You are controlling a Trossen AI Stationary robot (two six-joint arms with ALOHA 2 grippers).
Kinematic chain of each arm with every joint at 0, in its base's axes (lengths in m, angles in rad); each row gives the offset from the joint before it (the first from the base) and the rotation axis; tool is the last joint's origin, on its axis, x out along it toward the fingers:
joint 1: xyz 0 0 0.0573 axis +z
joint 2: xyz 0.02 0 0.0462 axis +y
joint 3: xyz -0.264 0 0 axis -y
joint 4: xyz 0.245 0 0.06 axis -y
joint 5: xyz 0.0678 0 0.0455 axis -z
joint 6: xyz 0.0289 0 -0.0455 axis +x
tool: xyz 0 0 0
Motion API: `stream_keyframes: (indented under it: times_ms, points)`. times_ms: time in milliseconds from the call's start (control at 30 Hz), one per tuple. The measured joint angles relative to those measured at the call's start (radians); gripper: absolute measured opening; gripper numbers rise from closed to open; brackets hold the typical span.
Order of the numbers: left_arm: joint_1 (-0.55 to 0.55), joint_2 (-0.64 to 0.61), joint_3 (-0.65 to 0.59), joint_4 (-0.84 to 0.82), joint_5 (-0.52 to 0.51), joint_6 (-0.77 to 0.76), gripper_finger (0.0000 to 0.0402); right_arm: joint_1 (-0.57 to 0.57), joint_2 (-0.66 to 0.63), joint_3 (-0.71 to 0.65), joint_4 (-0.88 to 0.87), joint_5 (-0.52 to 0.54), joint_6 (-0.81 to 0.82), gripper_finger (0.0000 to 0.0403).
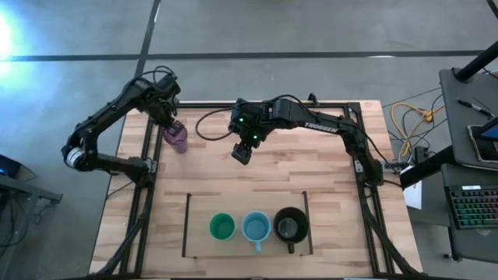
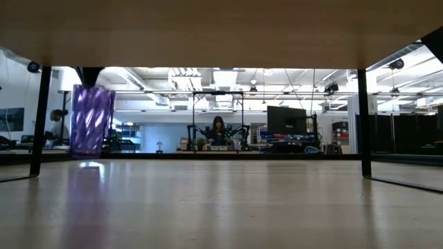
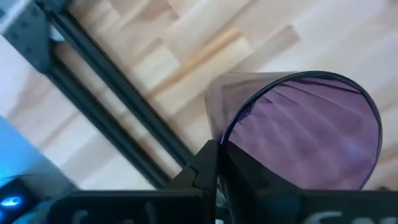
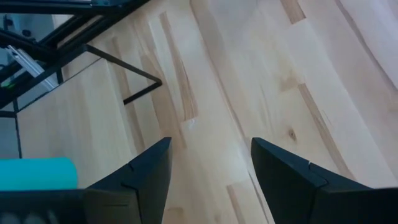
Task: Stack small to large cups/mugs on shelf
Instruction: Put the purple glass on the shelf
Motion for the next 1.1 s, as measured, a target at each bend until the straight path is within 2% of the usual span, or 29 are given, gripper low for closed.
stream_keyframes:
  times_ms: [167,367,533,700,967,1100]
  points:
    - [-0.005,-0.125,0.022,-0.032,0.142,-0.072,0.0001,0.000,-0.013,0.000,-0.005,0.001,-0.001,0.0211]
    - [-0.054,-0.267,0.115,-0.142,0.190,-0.202,0.0000,0.000,-0.013,0.000,-0.084,0.061,-0.017,0.0211]
    - [-0.121,-0.356,0.215,-0.136,0.327,-0.372,0.0000,0.000,-0.013,0.000,-0.095,0.081,-0.019,0.0211]
    - [-0.197,-0.418,0.301,-0.136,0.391,-0.531,0.0000,0.000,-0.013,0.000,-0.092,0.082,-0.019,0.0211]
    - [-0.232,-0.524,0.322,-0.138,0.584,-0.662,0.0000,0.002,-0.013,0.000,-0.058,0.080,0.008,0.0211]
    - [-0.232,-0.564,0.313,-0.137,0.602,-0.692,0.0000,0.007,-0.013,0.000,0.006,0.070,0.040,0.0211]
